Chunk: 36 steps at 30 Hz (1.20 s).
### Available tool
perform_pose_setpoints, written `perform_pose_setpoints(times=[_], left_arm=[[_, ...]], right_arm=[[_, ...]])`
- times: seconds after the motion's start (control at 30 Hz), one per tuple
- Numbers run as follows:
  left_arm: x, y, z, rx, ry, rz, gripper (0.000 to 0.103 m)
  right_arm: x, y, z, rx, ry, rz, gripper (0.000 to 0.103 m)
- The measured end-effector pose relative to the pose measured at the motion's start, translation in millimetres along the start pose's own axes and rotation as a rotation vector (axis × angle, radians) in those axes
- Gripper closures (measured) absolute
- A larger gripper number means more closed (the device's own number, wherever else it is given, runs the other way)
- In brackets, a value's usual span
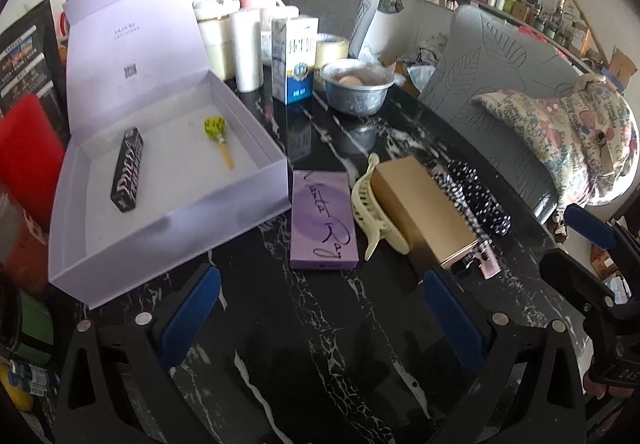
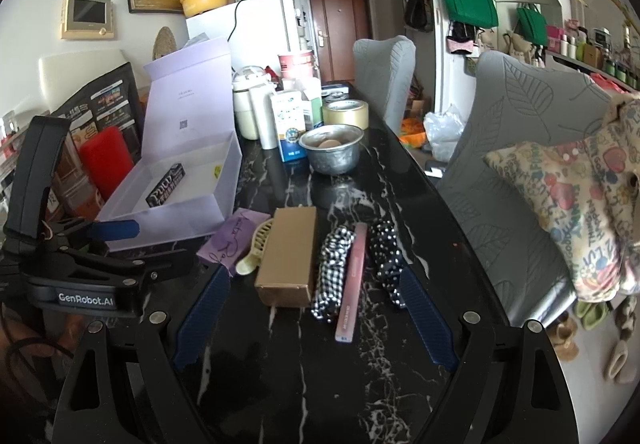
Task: Organize rigid objects
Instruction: 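Withdraw both grippers from the box toward the remaining items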
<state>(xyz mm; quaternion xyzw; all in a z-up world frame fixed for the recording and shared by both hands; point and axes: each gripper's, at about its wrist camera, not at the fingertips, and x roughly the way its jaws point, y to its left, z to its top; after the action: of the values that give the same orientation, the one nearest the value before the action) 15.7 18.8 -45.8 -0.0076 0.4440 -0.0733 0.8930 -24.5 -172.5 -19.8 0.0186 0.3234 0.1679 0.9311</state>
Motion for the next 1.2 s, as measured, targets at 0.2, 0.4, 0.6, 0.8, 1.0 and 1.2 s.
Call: perform_pose_setpoints(times=[0.2, 0.4, 0.6, 0.8, 1.0, 1.2], left_arm=[[19.3, 2.2, -5.1, 0.002, 0.037, 0.0, 0.0], [31.8, 5.5, -6.2, 0.017, 0.044, 0.003, 0.0], [47.1, 6.4, -3.1, 0.023, 0.079, 0.002, 0.003], [63.2, 4.8, 2.8, 0.047, 0.113, 0.051, 0.029], [65.1, 6.1, 8.6, 0.042, 0.089, 0.026, 0.031], [63.4, 0.3, 6.3, 0.089, 0.064, 0.04, 0.052]], right_arm=[[8.5, -1.7, -12.2, 0.008, 0.004, 0.014, 0.015], [18.4, -2.6, -19.4, 0.037, 0.022, 0.048, 0.015], [30.0, -4.5, -22.7, 0.041, 0.059, 0.05, 0.015], [34.3, -6.0, -21.4, 0.041, 0.064, 0.042, 0.015], [37.0, -8.7, -19.7, 0.052, 0.068, 0.032, 0.015], [37.3, -8.8, -19.5, 0.059, 0.07, 0.034, 0.015]])
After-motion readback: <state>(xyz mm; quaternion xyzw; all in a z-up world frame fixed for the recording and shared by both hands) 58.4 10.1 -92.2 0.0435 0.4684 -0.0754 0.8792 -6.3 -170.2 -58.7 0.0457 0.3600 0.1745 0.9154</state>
